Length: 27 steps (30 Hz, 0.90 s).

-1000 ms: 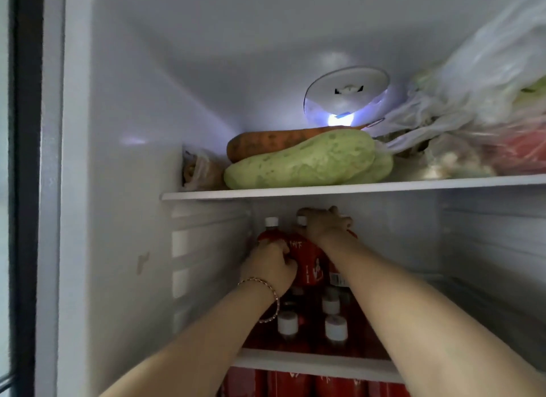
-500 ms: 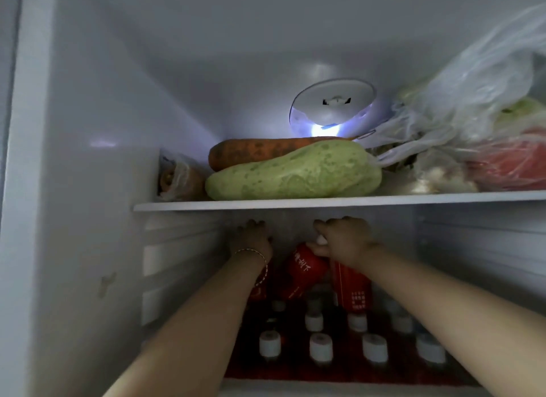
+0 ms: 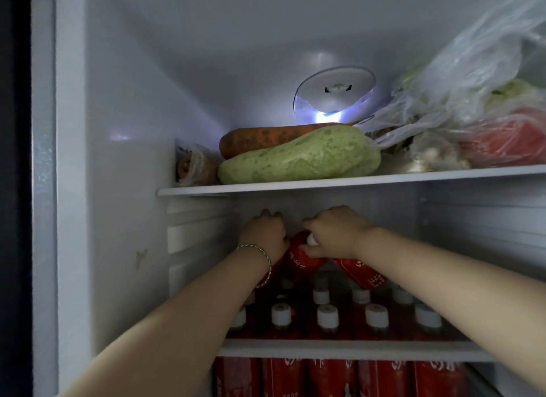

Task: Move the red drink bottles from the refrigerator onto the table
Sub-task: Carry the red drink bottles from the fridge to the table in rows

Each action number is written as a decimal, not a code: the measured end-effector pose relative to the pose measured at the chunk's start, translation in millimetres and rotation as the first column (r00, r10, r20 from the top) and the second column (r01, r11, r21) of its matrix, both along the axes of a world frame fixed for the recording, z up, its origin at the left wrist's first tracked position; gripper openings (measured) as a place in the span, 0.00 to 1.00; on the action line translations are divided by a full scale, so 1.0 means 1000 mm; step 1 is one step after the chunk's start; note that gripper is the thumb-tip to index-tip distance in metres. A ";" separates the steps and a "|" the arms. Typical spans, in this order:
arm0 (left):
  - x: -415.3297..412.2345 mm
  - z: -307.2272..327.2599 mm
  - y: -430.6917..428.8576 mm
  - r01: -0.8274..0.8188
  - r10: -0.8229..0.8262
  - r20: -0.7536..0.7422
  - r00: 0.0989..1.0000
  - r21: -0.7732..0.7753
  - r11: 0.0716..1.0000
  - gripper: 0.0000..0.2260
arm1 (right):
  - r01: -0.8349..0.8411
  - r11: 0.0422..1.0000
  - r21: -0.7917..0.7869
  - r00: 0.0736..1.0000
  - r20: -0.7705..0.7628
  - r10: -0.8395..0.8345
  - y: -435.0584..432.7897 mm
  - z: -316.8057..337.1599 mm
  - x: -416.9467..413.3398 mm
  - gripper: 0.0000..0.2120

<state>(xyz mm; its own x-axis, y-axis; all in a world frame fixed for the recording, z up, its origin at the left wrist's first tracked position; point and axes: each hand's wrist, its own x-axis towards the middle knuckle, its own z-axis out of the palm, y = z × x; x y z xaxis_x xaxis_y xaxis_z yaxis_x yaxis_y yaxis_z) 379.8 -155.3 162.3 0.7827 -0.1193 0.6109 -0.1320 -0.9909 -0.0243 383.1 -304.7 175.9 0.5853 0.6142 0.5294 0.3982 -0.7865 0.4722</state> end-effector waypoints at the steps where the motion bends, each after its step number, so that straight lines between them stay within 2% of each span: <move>1: -0.005 -0.001 0.000 -0.001 0.001 -0.010 1.000 0.011 1.000 0.19 | 0.014 1.000 -0.010 1.000 -0.007 -0.014 0.000 0.000 -0.002 0.20; 4: -0.018 -0.005 -0.002 0.016 -0.014 -0.060 0.998 0.045 0.999 0.22 | 0.061 0.996 -0.064 0.998 -0.006 -0.061 -0.001 -0.003 -0.010 0.21; 8: -0.031 -0.010 0.000 0.061 -0.040 -0.197 0.980 0.098 0.993 0.30 | 0.074 0.983 -0.168 0.997 -0.009 -0.077 -0.005 -0.018 -0.025 0.22; 10: -0.041 -0.014 0.001 0.074 -0.048 -0.208 0.977 0.116 0.990 0.29 | 0.062 0.980 -0.191 0.998 -0.021 -0.067 -0.004 -0.022 -0.035 0.21; 13: -0.057 -0.017 0.000 0.086 -0.061 -0.184 0.981 0.129 0.988 0.26 | 0.081 0.979 -0.186 0.996 -0.026 -0.087 -0.002 -0.021 -0.055 0.20; 17: -0.084 -0.020 -0.001 0.088 -0.065 -0.171 0.983 0.128 0.988 0.27 | 0.127 0.977 -0.172 0.992 0.009 -0.128 -0.002 -0.020 -0.086 0.20; 22: -0.139 -0.019 -0.014 0.054 -0.050 -0.037 0.998 0.122 0.991 0.24 | 0.123 0.985 -0.120 0.983 0.151 -0.104 -0.003 -0.025 -0.127 0.18; 25: -0.176 -0.011 -0.023 0.082 -0.083 0.071 0.994 0.005 0.997 0.21 | 0.084 0.996 -0.044 0.977 0.200 -0.073 -0.008 -0.020 -0.156 0.20; 27: -0.202 -0.006 -0.028 0.083 -0.072 0.097 0.993 -0.116 0.990 0.20 | 0.054 0.998 0.029 0.983 0.174 -0.059 -0.009 -0.014 -0.178 0.18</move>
